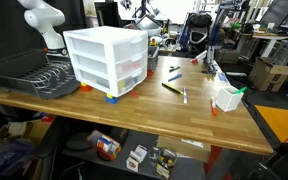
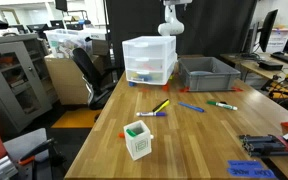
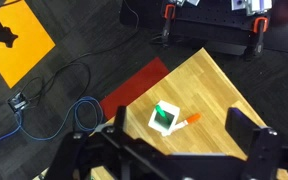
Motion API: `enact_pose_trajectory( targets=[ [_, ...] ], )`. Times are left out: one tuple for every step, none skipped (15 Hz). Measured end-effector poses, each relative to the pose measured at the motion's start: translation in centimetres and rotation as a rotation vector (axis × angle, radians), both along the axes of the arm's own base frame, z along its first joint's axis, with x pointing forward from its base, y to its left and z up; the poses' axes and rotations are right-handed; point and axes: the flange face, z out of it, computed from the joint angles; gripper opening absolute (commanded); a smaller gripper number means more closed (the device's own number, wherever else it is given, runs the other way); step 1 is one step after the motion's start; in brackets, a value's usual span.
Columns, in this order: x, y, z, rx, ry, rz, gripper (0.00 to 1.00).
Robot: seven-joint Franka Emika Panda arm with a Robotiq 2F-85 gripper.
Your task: Pick the marker and put it in the box
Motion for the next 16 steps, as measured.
enact_pose_trajectory(
  targets=[
    [0.0,0.0,0.0,0.000,0.000,0.000,1.00],
    [0.0,0.0,0.0,0.000,0.000,0.000,1.00],
    [0.0,0.1,-0.1,0.002,0.001,-0.004,1.00],
    [0.2,0.7,-0.5,0.011,0.005,-0.013,1.00],
    [0.5,1.9,-1.4,0.026,0.016,-0.029,1.00],
    [1.1,3.6,-2.8,0.047,0.027,-0.052,1.00],
    [2.0,5.6,-4.6,0.072,0.034,-0.079,1.00],
    [3.0,7.6,-6.6,0.100,0.036,-0.105,1.00],
    [4.2,9.5,-8.7,0.128,0.028,-0.134,1.00],
    [5.4,10.9,-10.7,0.156,0.009,-0.168,1.00],
    [6.7,12.0,-12.5,0.182,-0.011,-0.201,1.00],
    [8.0,12.6,-14.1,0.209,-0.030,-0.236,1.00],
    [9.3,13.0,-15.6,0.238,-0.049,-0.273,1.00],
    [10.5,13.2,-16.8,0.270,-0.063,-0.309,1.00],
    [11.5,13.4,-18.0,0.306,-0.069,-0.344,1.00],
    [12.2,13.3,-18.9,0.333,-0.066,-0.375,1.00]
  ],
)
